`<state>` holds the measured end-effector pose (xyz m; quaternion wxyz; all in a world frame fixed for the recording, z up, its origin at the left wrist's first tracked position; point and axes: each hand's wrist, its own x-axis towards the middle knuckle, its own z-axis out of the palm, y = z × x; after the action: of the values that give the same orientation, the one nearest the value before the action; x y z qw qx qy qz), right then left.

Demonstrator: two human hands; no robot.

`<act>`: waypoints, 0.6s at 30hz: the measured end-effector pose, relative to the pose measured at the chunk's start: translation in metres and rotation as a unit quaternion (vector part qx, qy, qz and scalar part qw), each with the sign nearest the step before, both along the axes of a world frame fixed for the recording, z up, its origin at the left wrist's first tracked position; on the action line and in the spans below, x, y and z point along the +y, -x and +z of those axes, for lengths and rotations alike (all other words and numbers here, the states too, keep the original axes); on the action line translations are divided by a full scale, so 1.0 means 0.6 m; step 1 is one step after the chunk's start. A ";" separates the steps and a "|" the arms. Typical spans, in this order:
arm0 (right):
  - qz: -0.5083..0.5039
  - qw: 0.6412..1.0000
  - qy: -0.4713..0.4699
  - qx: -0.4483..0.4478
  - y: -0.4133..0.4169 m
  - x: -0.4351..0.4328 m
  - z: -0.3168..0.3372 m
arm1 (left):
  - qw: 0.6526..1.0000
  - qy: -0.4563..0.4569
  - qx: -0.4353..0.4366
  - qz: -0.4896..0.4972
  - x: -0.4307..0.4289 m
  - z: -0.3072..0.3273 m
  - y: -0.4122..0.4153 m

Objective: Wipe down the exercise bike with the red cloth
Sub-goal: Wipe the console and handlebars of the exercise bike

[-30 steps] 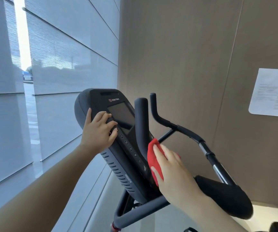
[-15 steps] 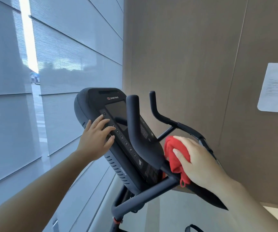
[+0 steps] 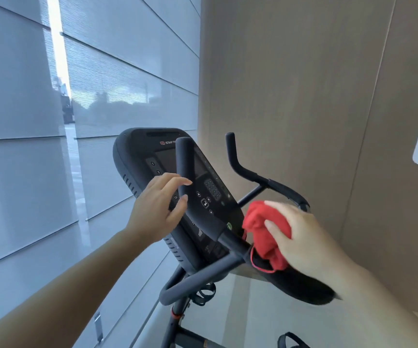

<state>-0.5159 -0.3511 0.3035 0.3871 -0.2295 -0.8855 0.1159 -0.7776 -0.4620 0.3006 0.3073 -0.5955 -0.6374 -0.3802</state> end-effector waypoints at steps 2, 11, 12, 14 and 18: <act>-0.018 1.000 0.002 0.013 -0.027 0.012 0.008 | 1.000 0.016 0.007 -0.009 0.015 0.003 -0.028; -0.021 0.991 0.015 -0.132 0.001 -0.012 -0.093 | 0.994 0.107 -0.001 -0.020 0.133 0.006 -0.120; -0.021 0.990 0.003 -0.142 -0.006 -0.011 -0.102 | 0.993 0.121 -0.007 -0.016 0.145 0.003 -0.124; -0.015 0.985 -0.012 -0.173 -0.036 -0.004 -0.119 | 0.989 0.142 -0.031 -0.013 0.163 -0.004 -0.125; -0.042 0.983 0.024 -0.177 -0.073 0.008 -0.129 | 0.989 0.131 -0.062 -0.021 0.177 -0.011 -0.114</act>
<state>-0.4718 -0.3460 0.2263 0.2227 -0.2929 -0.9265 0.0784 -0.7094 -0.3559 0.2938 0.1788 -0.6194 -0.6865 -0.3363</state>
